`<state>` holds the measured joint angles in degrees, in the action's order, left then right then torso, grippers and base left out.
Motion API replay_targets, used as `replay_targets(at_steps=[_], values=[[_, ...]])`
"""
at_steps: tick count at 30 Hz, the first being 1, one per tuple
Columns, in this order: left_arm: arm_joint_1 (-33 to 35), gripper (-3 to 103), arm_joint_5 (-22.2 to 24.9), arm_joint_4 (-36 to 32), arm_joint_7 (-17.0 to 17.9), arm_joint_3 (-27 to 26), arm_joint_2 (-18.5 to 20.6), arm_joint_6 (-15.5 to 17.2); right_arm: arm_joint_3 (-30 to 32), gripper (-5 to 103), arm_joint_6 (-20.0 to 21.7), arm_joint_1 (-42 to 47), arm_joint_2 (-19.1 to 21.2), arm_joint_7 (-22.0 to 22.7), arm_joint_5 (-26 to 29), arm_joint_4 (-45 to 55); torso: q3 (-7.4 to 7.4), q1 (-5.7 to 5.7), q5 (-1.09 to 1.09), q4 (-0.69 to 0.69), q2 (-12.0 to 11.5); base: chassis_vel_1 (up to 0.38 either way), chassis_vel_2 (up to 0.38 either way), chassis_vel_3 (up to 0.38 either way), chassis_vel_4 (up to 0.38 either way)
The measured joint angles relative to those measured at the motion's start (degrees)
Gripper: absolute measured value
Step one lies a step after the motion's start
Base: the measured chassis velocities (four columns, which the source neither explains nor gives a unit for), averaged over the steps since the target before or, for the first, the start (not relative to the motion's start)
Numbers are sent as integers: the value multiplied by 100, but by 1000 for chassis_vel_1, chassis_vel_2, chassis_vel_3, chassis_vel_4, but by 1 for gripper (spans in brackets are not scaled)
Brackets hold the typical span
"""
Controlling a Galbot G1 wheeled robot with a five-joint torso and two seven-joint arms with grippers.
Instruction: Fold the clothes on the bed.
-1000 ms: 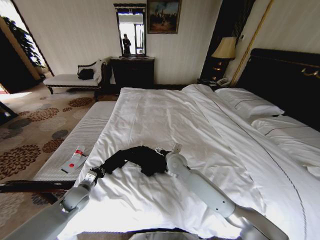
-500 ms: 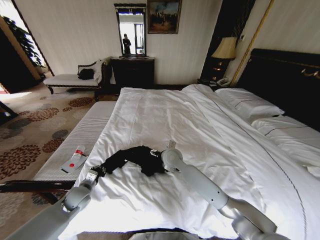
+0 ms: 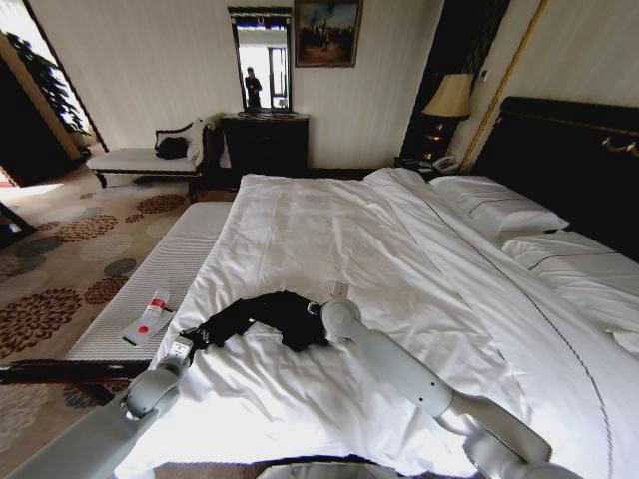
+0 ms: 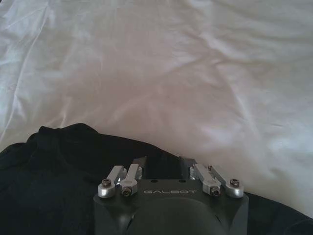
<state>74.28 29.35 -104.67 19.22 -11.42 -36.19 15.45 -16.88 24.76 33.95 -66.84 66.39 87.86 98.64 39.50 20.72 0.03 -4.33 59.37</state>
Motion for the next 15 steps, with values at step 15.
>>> replay_targets(at_steps=[15], values=[[-220,0,53,-15,28,131,8,19,93,1,-18,94,246,-42,-145,131,0,0,0,1,0,0,0,0,0]])
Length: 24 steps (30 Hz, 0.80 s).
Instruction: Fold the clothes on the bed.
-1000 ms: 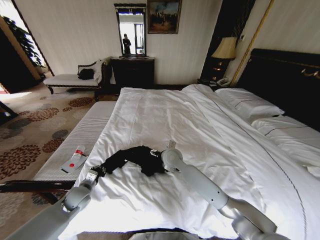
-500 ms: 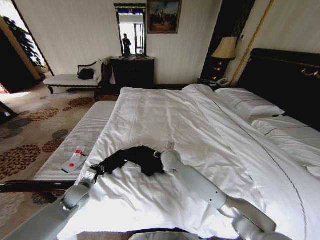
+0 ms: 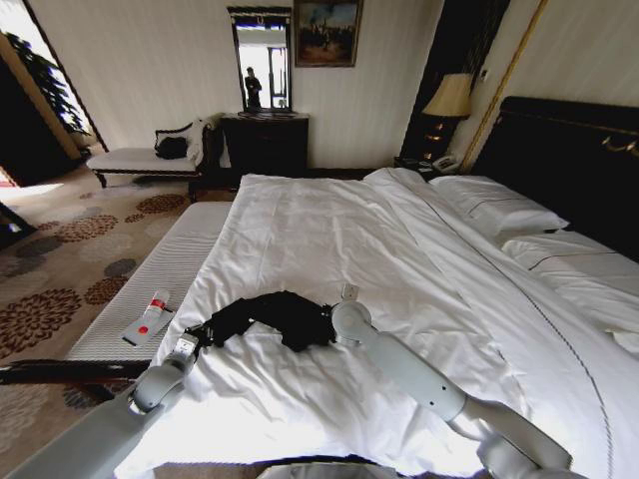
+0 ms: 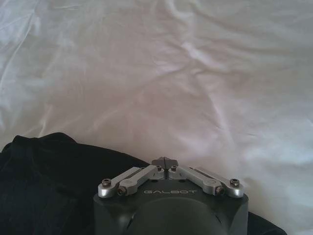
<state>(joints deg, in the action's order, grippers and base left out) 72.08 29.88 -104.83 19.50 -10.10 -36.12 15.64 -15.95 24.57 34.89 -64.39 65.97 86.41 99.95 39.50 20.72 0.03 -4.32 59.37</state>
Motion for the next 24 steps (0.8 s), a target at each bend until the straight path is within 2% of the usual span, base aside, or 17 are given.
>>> replay_targets(at_steps=[5,6,7,8,9,10,13,14,15,17,18,19,20,22,23,24], values=[[-20,0,24,-7,7,-16,6,6,8,0,-6,35,76,-4,26,134,0,0,0,-2,0,0,0,0,0],[-17,0,22,-11,7,-16,-4,7,31,-3,-6,36,56,-18,47,134,0,0,0,-1,0,0,0,0,0],[-7,0,16,-17,8,-17,-14,7,52,2,-7,35,15,-20,83,127,0,0,1,-2,0,0,0,0,0],[9,0,8,-23,9,-16,-23,6,68,2,-7,30,-37,-16,142,113,0,0,1,-1,0,0,0,0,0],[28,0,0,-28,10,-16,-31,7,80,8,-7,17,-87,-4,206,97,0,0,1,0,0,0,0,0,0],[28,0,0,-28,10,-16,-31,7,80,8,-7,17,-87,-4,206,97,0,0,1,0,0,0,0,0,0],[94,0,-12,-52,11,-59,-36,7,88,24,-15,-36,-217,21,301,27,0,0,1,1,0,0,0,0,0],[110,0,-14,-58,12,-80,-36,7,88,24,-21,-58,-254,26,314,-6,0,0,1,0,0,0,0,0,0],[127,0,-15,-62,13,-102,-36,7,87,29,-25,-76,-282,31,330,-31,0,0,1,0,0,0,0,0,0],[147,0,-18,-63,13,-126,-36,7,82,29,-27,-96,-311,39,352,-48,0,0,1,-1,0,0,0,0,0],[166,0,-20,-64,13,-148,-35,6,74,39,-27,-108,-324,48,366,-53,0,0,0,0,0,0,0,0,0],[179,0,-22,-65,13,-161,-35,5,62,45,-27,-114,-325,57,374,-54,0,0,1,0,0,0,0,0,0],[179,0,-22,-65,13,-161,-35,5,62,45,-27,-114,-325,57,374,-54,0,0,1,0,0,0,0,0,0],[207,0,-25,-70,13,-184,-35,3,22,56,-25,-117,-305,92,383,-44,0,0,0,-1,0,0,0,0,0],[213,0,-26,-72,13,-189,-35,2,6,56,-21,-111,-278,104,380,-31,0,0,0,-1,0,0,0,0,0],[215,0,-27,-73,14,-189,-35,1,-8,62,-14,-101,-253,115,377,-21,0,0,0,-1,0,0,0,0,0]])
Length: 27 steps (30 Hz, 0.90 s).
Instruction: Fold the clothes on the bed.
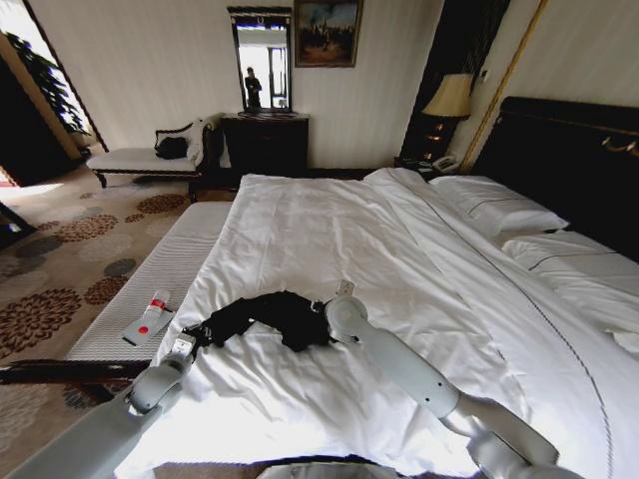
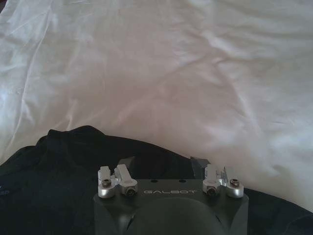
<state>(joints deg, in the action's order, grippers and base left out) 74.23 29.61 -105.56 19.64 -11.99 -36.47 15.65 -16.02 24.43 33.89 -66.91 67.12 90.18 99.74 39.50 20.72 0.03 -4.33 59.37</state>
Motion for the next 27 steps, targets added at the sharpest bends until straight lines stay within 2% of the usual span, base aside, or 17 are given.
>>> replay_targets(at_steps=[1,5,7,11,14,16,17,20,22,26,27], values=[[0,0,0,0,0,0,0,0,0,62,0,0,0,0,0,0,0,0,0,0,0,0,0,0,0],[-21,0,-9,5,5,31,-1,-4,-23,84,16,57,96,33,-4,78,0,0,0,-1,0,0,0,0,0],[-32,0,-12,10,8,46,-2,-5,-23,84,18,69,105,35,-3,92,0,0,0,-1,0,0,0,0,0],[-68,0,-19,35,22,89,-7,-9,-25,64,20,116,118,38,6,146,0,0,0,0,0,0,0,0,0],[-77,0,-20,45,29,93,-7,-13,-24,59,20,130,124,38,13,169,0,0,0,0,0,0,0,0,0],[-84,0,-21,53,34,93,-6,-15,-26,48,21,135,123,34,11,171,0,0,0,0,0,0,0,0,0],[-84,0,-21,53,34,93,-6,-15,-26,48,21,135,123,34,11,171,0,0,0,0,0,0,0,0,0],[-73,0,-23,55,41,79,-14,-18,-32,32,22,134,104,22,0,151,0,0,0,0,0,0,0,0,0],[-67,0,-23,55,41,73,-17,-19,-35,32,22,133,97,15,-12,138,0,0,0,0,0,0,0,0,0],[-59,0,-24,53,49,48,-31,-23,-42,10,22,130,82,-34,-130,65,0,0,0,0,0,0,0,0,0],[-59,0,-24,53,49,48,-31,-23,-42,10,22,130,82,-34,-130,65,0,0,0,0,0,0,0,0,0]])
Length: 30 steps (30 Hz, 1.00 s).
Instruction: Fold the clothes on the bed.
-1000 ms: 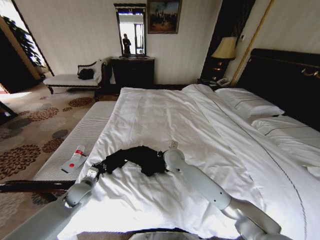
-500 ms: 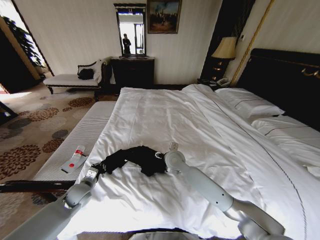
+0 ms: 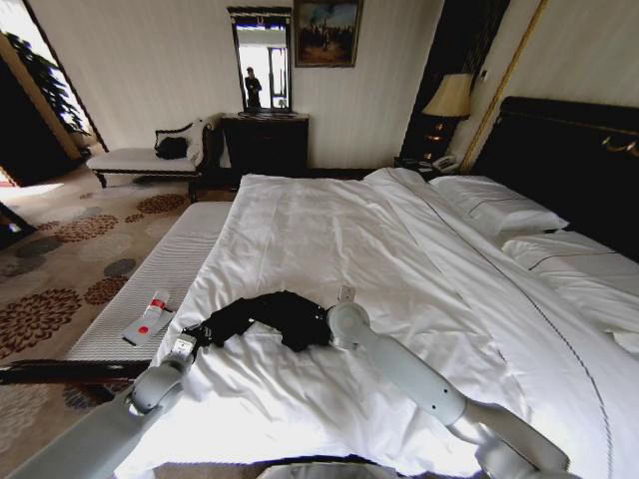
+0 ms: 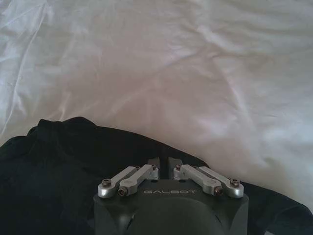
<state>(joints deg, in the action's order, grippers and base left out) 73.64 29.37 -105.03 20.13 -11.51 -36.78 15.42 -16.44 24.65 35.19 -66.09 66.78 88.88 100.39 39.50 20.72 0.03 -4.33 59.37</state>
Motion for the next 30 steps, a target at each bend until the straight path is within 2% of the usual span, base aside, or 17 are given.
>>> replay_targets(at_steps=[2,10,14,15,18,20,21,23,25,26,29,30], values=[[-17,0,2,-4,5,-14,-8,-4,2,2,-7,15,2,-46,-115,-26,0,0,0,0,0,0,0,0,0],[-214,0,200,-63,39,-148,-69,-12,278,0,-213,85,174,-359,-435,332,0,0,0,1,0,0,0,0,0],[-427,0,297,-217,41,-378,-171,-34,590,0,-633,235,492,-967,-970,744,0,0,0,0,0,0,0,0,0],[-427,0,297,-217,41,-378,-171,-34,590,0,-633,235,492,-967,-970,744,0,0,0,0,0,0,0,0,0],[-583,0,476,-395,26,-580,-237,-42,810,0,-1047,379,722,-1501,-1331,980,0,0,-1,-1,0,0,0,0,0],[-744,0,802,-603,20,-763,-262,-43,1044,0,-1557,525,945,-2170,-1604,1191,0,1,-2,-1,0,0,0,0,0],[-744,0,802,-603,20,-763,-262,-43,1044,0,-1557,525,945,-2170,-1604,1191,0,1,-2,-1,0,0,0,0,0],[-931,0,1233,-821,31,-940,-260,-22,1311,0,-2105,693,1191,-2931,-1832,1409,0,0,-1,0,0,0,0,0,0],[-1124,0,1629,-1004,70,-1097,-209,31,1577,0,-2507,864,1419,-3440,-1904,1667,0,1,-1,-1,0,0,0,0,0],[-1124,0,1629,-1004,70,-1097,-209,31,1577,0,-2507,864,1419,-3440,-1904,1667,0,1,-1,-1,0,0,0,0,0],[-1357,0,2027,-1166,119,-1261,-62,109,1993,0,-2947,1100,1741,-3992,-1921,2056,0,0,-1,1,0,0,0,0,0],[-1357,0,2027,-1166,119,-1261,-62,109,1993,0,-2947,1100,1741,-3992,-1921,2056,0,0,-1,1,0,0,0,0,0]])
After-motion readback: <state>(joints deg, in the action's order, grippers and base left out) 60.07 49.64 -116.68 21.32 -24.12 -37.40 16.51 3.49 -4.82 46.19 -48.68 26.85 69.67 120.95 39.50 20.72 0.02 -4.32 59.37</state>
